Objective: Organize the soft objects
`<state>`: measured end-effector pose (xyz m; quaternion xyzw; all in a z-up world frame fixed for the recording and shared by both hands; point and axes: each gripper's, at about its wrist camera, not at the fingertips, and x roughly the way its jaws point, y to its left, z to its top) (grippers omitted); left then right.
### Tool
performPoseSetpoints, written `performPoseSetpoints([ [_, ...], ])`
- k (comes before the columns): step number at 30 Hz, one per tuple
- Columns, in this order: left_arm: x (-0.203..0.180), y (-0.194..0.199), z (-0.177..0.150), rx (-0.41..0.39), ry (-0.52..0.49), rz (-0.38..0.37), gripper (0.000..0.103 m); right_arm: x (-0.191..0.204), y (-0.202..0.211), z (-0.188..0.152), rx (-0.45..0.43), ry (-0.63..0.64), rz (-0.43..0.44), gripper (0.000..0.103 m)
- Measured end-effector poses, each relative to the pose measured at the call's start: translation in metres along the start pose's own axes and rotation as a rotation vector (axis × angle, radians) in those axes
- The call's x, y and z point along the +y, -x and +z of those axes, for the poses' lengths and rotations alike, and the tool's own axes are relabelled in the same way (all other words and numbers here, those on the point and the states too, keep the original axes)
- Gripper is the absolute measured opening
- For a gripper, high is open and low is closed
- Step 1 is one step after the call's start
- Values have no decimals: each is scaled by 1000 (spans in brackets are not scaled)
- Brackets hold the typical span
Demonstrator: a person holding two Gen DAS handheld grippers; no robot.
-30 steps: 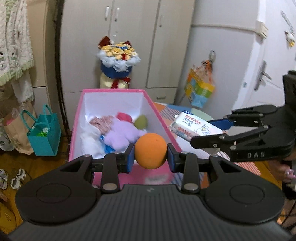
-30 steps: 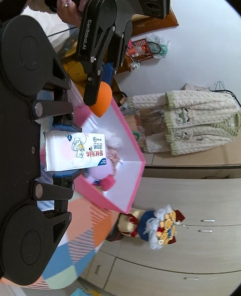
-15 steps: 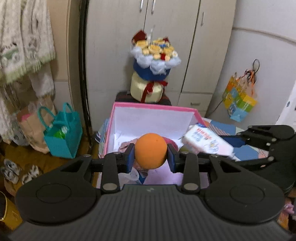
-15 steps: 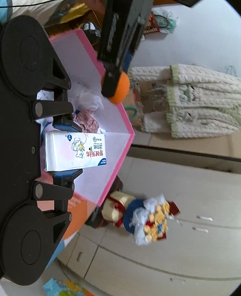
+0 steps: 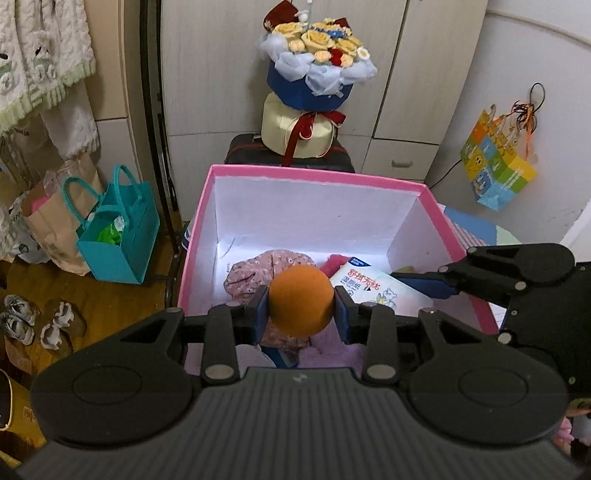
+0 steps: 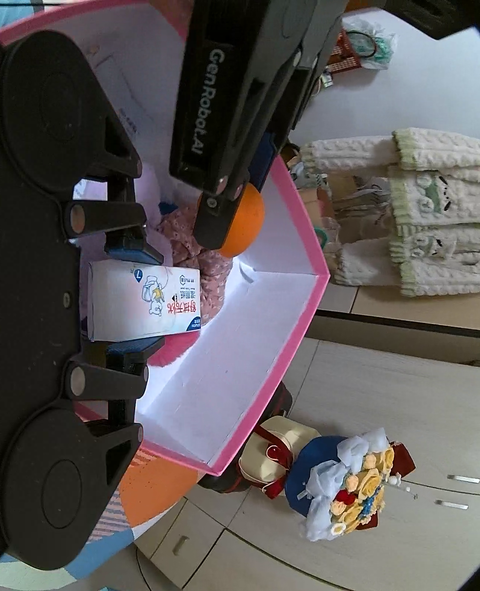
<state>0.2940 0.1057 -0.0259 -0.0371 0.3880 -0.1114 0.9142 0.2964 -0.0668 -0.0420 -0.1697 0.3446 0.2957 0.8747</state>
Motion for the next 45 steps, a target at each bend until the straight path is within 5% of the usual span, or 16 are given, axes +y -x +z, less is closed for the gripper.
performPoseSetpoints([
  [4, -2, -2, -3, -10, 3, 31, 39, 1, 2, -1, -8, 28, -29, 55],
  [7, 1, 7, -7, -34, 13, 14, 52, -1, 21, -7, -62, 3, -14, 65],
  [22, -5, 105, -46, -172, -47, -15, 62, 13, 118, -59, -238, -132, 18, 65],
  [33, -49, 162, -82, -254, -162, -20, 70, 17, 157, -85, -246, -219, -9, 65],
  [36, -55, 171, -90, -261, -157, -54, 79, 20, 168, -94, -248, -221, -33, 66],
  [39, -57, 179, -91, -261, -122, -90, 93, 20, 181, -101, -240, -252, -68, 81],
  [45, -76, 193, -93, -291, -155, 32, 103, 11, 207, -117, -221, -383, -181, 101],
])
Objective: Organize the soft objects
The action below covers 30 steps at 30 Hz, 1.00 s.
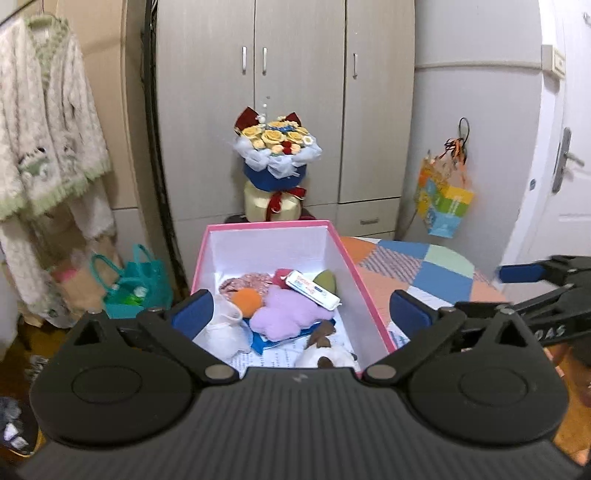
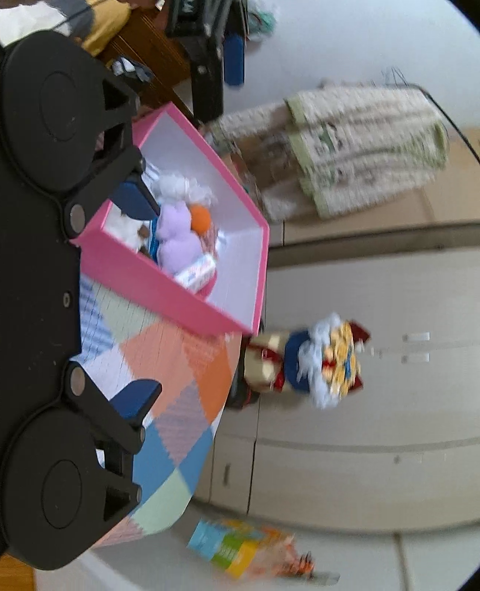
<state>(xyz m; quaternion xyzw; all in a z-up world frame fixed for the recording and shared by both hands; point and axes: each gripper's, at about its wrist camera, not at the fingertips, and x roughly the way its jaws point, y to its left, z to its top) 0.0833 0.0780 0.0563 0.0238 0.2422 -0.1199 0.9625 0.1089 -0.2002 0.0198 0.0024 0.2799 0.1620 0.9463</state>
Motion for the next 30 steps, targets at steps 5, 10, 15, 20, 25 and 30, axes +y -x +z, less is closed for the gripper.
performPoseSetpoints([
  [5, -25, 4, 6, 108, -49, 40, 103, -11, 22, -5, 20, -73, -87, 101],
  [10, -41, 21, -8, 80, -45, 37, 103, -20, 51, -15, -33, -117, -84, 101],
  [15, -51, 22, -22, 60, 13, 74, 103, -22, 67, -26, -75, -87, -102, 101],
  [20, -56, 16, -30, 54, 34, 63, 103, -33, 70, -30, -94, -92, -174, 101],
  [25, -60, 13, -39, 34, 41, 61, 103, -40, 67, -40, -87, -82, -224, 101],
  [30, -61, -1, -40, 55, 67, 63, 103, -35, 71, -47, -110, -78, -227, 102],
])
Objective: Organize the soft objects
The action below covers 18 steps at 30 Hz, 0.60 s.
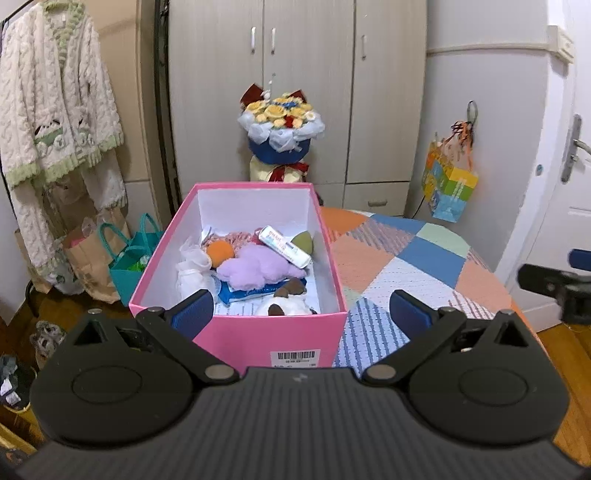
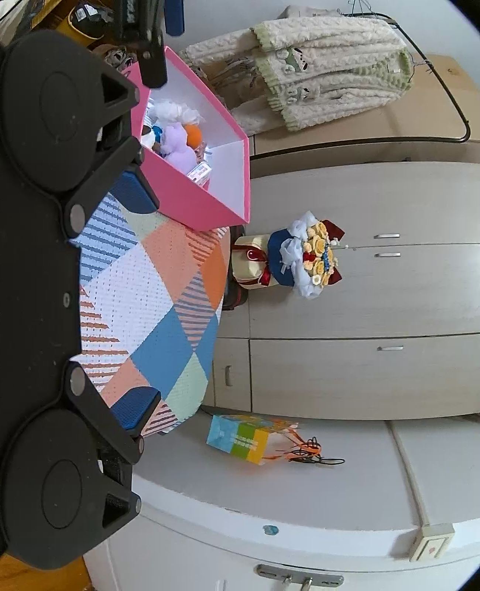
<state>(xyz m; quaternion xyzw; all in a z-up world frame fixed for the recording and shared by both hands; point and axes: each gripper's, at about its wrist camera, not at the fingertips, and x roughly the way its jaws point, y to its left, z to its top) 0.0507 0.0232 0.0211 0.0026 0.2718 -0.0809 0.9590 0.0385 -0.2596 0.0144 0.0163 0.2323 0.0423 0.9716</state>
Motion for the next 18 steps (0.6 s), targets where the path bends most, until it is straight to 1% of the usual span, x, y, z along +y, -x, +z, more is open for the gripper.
performPoseSetpoints([
  [2, 0, -9, -1, 27, 2, 10, 103, 2, -2, -2, 8, -5, 22, 102],
  [4, 1, -15, -3, 35, 14, 30, 103, 3, -6, -4, 19, -9, 32, 101],
  [6, 2, -16, -6, 32, 20, 44, 103, 5, -8, -6, 21, -4, 25, 101],
  [9, 3, -14, -8, 30, 18, 45, 103, 10, -4, -9, 3, 10, 7, 101],
  [12, 2, -7, -13, 9, 12, 48, 103, 14, 3, -12, -15, 28, -6, 101],
  [15, -2, 0, -18, -24, -2, 75, 103, 17, 10, -16, -35, 39, -23, 101],
  [18, -5, 4, -22, -32, -9, 77, 103, 18, 16, -20, -49, 44, -34, 101],
])
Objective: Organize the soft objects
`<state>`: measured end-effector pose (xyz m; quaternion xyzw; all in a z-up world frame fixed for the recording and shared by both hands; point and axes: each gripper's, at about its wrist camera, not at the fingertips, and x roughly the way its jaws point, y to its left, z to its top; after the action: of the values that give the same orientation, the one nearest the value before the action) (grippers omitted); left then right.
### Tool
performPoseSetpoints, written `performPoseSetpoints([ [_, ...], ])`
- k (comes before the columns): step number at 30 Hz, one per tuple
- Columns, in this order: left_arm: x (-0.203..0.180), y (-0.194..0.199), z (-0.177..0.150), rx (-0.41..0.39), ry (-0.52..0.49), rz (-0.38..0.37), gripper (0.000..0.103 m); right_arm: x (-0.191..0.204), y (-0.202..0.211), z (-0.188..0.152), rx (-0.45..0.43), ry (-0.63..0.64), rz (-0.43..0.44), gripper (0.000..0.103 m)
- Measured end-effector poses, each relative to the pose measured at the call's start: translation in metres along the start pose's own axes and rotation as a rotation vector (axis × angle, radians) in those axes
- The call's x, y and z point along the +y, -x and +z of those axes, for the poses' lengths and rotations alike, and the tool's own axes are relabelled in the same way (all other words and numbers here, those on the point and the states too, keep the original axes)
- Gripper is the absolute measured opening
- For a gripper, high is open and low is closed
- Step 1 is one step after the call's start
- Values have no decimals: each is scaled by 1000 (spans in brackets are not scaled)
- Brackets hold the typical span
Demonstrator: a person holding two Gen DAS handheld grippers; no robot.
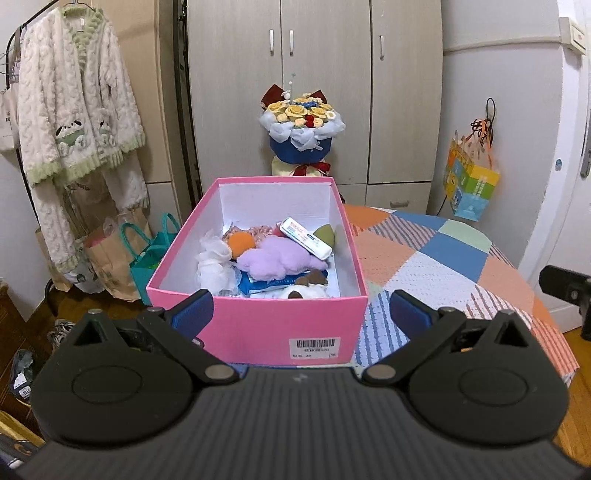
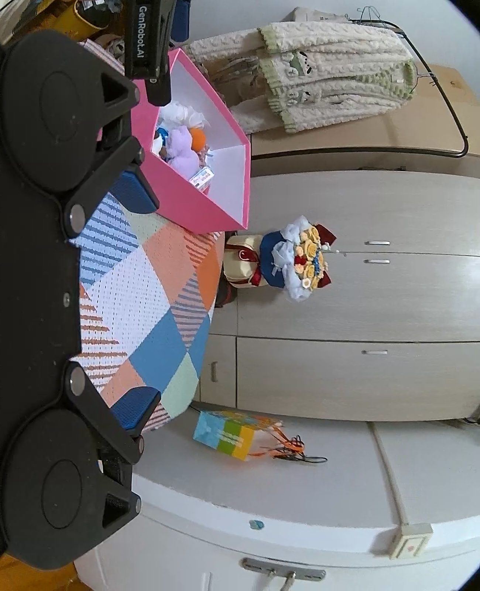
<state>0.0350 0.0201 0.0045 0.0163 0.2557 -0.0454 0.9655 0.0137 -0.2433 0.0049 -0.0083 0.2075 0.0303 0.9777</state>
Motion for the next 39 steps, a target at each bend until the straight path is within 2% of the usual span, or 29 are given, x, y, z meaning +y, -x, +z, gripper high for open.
performPoseSetpoints([
  [16, -11, 14, -1, -66, -4, 0, 103, -3, 4, -6, 8, -60, -27, 101],
  [25, -8, 12, -7, -56, -11, 10, 103, -3, 4, -12, 12, -46, -46, 101],
  [27, -7, 12, -9, -65, -8, 26, 103, -1, 6, -12, 7, -34, -44, 101],
  [30, -11, 16, -12, -105, -40, 107, 103, 2, 13, -13, -16, -17, -13, 101],
  [31, -12, 17, -13, -114, -49, 113, 103, 4, 16, -13, -28, -9, -2, 101],
  [39, -12, 25, -12, -122, -46, 68, 103, 14, 22, -12, -41, 14, 2, 101],
])
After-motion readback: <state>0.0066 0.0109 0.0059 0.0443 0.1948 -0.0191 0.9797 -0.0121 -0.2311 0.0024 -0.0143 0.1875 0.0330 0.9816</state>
